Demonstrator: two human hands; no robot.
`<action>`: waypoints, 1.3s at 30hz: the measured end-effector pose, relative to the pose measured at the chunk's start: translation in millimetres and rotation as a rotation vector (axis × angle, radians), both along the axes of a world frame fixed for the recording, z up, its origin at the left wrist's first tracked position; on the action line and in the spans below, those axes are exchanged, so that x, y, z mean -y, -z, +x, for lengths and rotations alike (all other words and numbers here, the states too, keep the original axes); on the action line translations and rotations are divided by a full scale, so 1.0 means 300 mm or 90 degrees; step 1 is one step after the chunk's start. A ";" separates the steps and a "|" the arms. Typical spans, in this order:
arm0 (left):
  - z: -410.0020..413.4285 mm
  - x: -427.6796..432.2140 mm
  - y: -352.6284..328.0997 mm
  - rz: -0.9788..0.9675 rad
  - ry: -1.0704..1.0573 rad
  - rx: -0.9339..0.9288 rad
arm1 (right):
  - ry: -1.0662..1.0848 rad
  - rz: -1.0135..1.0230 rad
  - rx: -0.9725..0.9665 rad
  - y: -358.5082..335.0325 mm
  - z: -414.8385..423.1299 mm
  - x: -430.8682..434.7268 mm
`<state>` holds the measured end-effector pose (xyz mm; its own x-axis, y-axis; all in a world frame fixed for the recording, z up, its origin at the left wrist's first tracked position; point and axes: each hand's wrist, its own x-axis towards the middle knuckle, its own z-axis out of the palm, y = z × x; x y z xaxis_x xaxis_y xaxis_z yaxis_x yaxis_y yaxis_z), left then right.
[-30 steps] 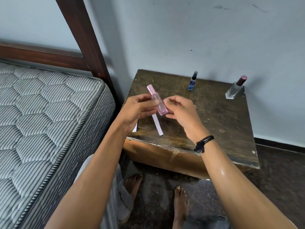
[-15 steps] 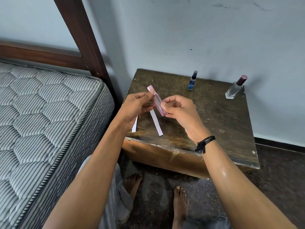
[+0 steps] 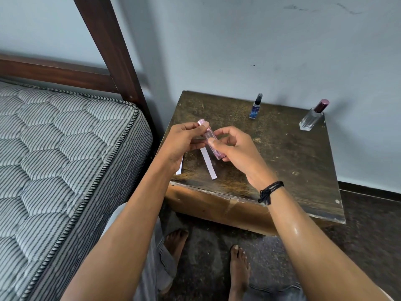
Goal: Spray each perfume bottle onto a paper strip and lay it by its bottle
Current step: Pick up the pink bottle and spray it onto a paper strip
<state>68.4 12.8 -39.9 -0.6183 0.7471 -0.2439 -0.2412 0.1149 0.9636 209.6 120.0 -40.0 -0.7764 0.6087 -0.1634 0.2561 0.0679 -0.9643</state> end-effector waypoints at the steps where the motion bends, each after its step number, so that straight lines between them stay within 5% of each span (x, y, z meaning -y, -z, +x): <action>1: -0.001 0.000 -0.001 -0.001 0.001 0.000 | 0.002 0.000 0.000 0.000 0.000 0.000; 15: -0.067 0.021 -0.009 0.030 -0.180 0.035 | -0.005 0.003 0.021 -0.016 0.009 -0.004; 21: -0.050 0.010 -0.004 -0.008 -0.183 -0.110 | 0.055 -0.065 -0.011 -0.050 0.035 -0.060; 30: 0.080 -0.047 0.038 -0.197 -0.007 -0.538 | 0.245 -0.270 -0.198 -0.083 0.045 -0.069; 39: 0.168 -0.084 0.063 -0.190 0.124 -0.702 | 0.288 -0.286 -0.214 -0.088 0.053 -0.081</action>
